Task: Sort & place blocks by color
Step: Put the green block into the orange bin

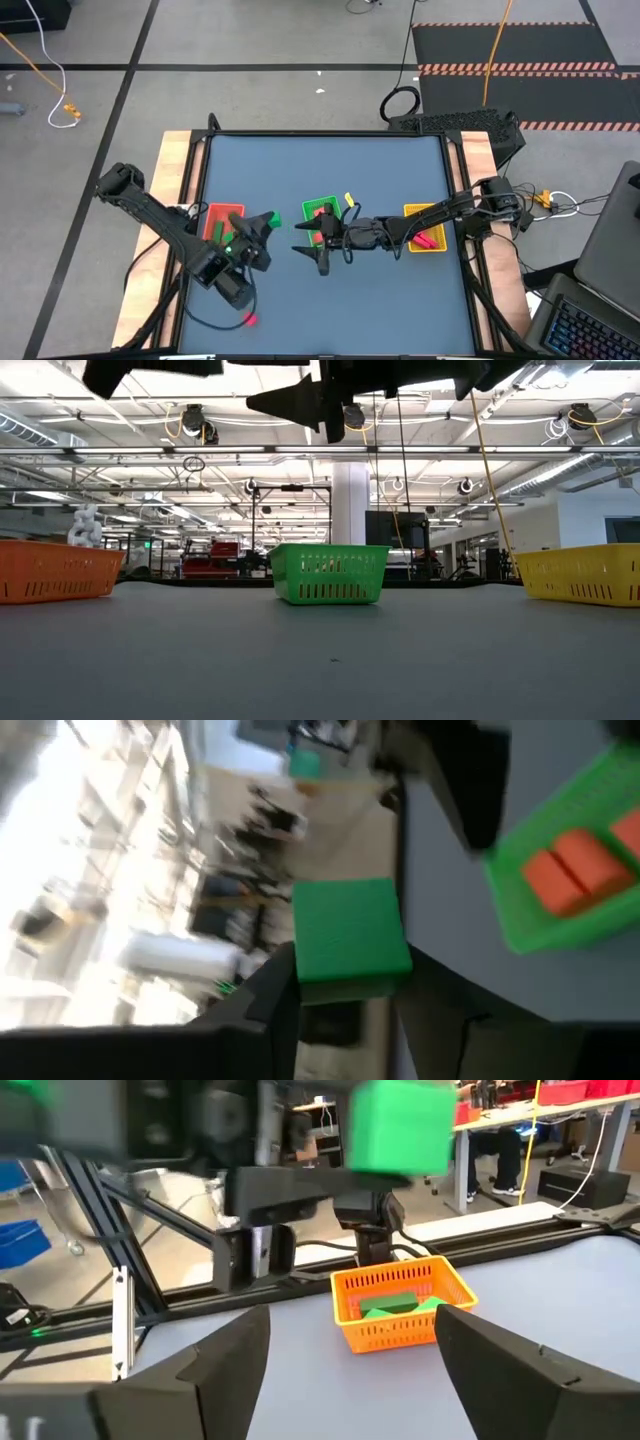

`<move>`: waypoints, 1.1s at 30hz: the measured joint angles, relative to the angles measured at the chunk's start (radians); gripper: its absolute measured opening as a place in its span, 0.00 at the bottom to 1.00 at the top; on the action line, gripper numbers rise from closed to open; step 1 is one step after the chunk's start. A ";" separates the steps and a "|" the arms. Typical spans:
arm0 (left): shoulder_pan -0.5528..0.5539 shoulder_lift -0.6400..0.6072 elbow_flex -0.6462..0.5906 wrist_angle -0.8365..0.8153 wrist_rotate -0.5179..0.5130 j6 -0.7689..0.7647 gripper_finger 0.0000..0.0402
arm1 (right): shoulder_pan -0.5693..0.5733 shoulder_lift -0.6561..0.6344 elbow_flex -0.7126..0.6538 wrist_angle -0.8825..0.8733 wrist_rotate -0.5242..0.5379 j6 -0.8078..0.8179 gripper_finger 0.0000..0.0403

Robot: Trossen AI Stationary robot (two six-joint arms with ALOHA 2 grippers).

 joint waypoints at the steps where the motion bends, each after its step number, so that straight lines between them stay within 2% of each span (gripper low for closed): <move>1: 0.000 -0.008 0.000 -0.072 0.030 -0.101 0.33 | 0.000 -0.005 0.000 -0.008 0.000 -0.003 0.69; 7: 0.001 -0.022 0.000 -0.412 0.214 -0.691 0.33 | 0.000 -0.053 0.000 -0.056 0.000 -0.002 0.68; 12: 0.001 -0.022 0.000 -0.691 0.477 -1.122 0.33 | 0.004 -0.102 0.000 -0.123 -0.001 -0.003 0.68; 14: 0.000 -0.022 0.000 -0.772 0.585 -1.237 0.33 | 0.004 -0.118 0.000 -0.140 0.000 -0.003 0.68; 20: 0.009 -0.034 -0.007 -0.774 0.929 -1.305 0.33 | 0.011 -0.148 0.000 -0.185 -0.001 -0.003 0.68; 22: 0.016 -0.031 -0.007 -0.768 1.003 -1.309 0.33 | 0.018 -0.151 0.000 -0.188 -0.001 -0.003 0.68; 26: 0.017 -0.035 -0.007 -0.771 1.085 -1.308 0.33 | 0.024 -0.153 0.000 -0.185 -0.001 -0.002 0.68; 33: 0.051 -0.035 -0.007 -0.770 1.135 -1.205 0.33 | 0.025 -0.153 0.000 -0.184 -0.001 -0.002 0.68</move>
